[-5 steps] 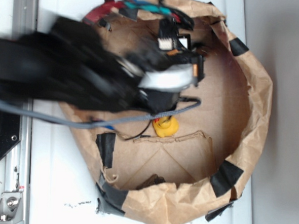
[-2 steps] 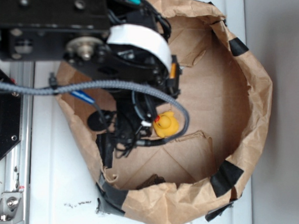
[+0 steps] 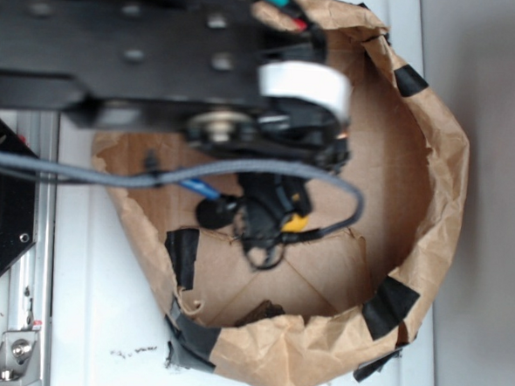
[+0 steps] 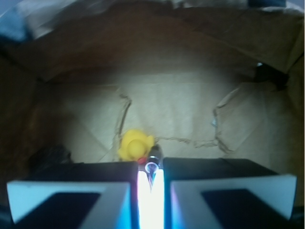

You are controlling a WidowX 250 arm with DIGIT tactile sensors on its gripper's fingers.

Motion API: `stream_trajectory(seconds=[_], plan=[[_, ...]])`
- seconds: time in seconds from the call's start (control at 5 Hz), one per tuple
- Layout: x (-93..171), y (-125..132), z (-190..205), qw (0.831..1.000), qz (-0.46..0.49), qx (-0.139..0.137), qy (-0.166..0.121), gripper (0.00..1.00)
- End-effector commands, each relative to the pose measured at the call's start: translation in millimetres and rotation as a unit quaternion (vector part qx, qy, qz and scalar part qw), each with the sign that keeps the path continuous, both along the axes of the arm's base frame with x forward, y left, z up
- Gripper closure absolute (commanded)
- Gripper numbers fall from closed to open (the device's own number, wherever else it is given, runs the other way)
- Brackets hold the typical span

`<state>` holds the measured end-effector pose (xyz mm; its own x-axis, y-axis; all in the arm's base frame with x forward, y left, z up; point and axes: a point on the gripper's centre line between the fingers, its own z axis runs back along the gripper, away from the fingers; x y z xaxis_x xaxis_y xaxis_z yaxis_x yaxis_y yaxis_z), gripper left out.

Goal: Grab the silver keys.

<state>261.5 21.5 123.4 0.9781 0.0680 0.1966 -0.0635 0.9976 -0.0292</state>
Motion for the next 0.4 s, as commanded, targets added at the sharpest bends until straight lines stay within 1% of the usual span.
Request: stream_trajectory(seconds=[0.0,0.2], plan=[[21.4,-1.7,20.1,1.0,0.015,0.007,-0.003,1.0],[21.6,-2.5,18.2,1.0,0.016,0.005,0.002,1.0]])
